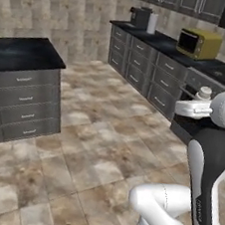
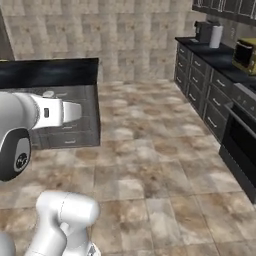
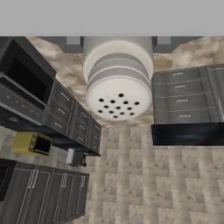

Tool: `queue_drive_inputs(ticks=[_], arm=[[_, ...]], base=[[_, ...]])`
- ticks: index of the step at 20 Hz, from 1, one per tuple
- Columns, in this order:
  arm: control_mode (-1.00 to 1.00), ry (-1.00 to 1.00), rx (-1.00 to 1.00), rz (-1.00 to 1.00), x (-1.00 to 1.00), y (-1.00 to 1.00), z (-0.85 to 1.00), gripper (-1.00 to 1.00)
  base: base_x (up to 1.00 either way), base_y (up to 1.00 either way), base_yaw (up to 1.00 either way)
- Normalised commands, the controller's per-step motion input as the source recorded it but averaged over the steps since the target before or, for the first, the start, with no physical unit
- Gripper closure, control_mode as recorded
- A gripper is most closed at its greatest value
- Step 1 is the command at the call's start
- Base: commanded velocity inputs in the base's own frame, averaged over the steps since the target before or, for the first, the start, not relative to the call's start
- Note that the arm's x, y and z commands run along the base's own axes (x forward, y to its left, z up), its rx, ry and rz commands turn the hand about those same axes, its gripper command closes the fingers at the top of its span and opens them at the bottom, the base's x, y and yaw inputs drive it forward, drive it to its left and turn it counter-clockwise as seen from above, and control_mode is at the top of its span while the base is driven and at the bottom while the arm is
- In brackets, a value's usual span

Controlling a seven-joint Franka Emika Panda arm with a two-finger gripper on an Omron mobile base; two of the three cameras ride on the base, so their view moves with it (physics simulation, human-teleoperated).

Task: Take 2 condiments from the cabinet and move them on the counter near the stove.Make sure the condiments are lined up with each other, next to each other.

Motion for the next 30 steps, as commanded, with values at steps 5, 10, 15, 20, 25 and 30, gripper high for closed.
queue_drive_inputs(ticks=[5,10,15,20,25,30], arm=[[1.00,0.00,0.00,0.00,0.00,0.00,0.00,1.00],[1.00,0.00,0.00,0.00,0.00,0.00,0.00,1.00],[1.00,0.00,0.00,0.00,0.00,0.00,0.00,1.00],[1.00,0.00,0.00,0.00,0.00,0.00,0.00,1.00],[1.00,0.00,0.00,0.00,0.00,0.00,0.00,1.00],[1.00,0.00,0.00,0.00,0.00,0.00,0.00,1.00]], base=[[0.96,-0.35,-0.43],[0.41,-0.45,-0.69],[0.46,-0.41,-0.68],[0.83,-0.17,-0.43],[0.69,0.00,-0.27],[0.58,0.20,-0.27]])
